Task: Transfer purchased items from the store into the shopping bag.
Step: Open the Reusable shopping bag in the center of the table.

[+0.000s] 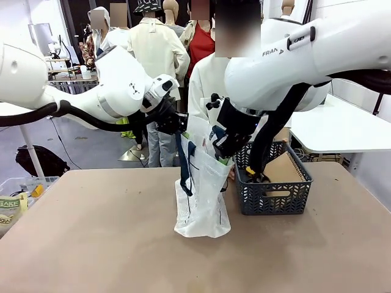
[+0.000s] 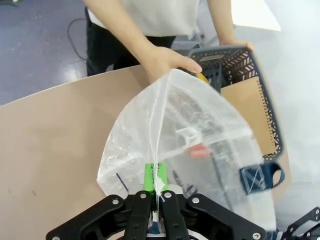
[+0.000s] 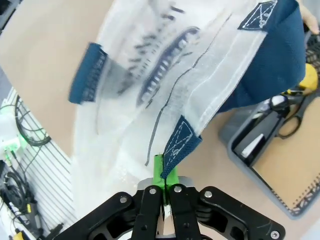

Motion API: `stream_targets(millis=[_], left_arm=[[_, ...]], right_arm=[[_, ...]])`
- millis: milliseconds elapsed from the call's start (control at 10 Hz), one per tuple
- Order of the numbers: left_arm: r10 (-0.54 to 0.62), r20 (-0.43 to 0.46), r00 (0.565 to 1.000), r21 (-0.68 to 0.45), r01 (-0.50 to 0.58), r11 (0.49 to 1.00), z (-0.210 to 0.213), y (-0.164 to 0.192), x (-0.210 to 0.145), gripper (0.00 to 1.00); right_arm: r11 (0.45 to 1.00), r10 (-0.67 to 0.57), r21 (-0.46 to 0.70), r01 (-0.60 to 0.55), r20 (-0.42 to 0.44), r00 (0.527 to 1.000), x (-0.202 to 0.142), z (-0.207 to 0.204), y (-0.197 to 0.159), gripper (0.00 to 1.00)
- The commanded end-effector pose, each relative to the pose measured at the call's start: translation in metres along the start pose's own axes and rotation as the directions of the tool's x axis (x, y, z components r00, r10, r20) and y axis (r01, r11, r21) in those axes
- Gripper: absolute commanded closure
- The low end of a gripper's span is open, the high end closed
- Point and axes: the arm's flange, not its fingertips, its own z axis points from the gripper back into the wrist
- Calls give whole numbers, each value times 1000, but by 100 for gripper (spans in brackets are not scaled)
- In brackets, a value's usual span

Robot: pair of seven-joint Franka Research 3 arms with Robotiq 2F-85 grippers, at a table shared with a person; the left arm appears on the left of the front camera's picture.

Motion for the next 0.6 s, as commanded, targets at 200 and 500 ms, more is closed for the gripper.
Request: stream_targets(millis=[200,500], left_arm=[[-40,-47,998,94,45,995,54,59,-31,100],[-86,-150,985,154,109,982,79,94,-56,100]], right_arm=[[996,-39,-84,31,-93,995,-1,-10,-5,100],[992,-77,-104,65,-118,990,0,-13,-8,100]])
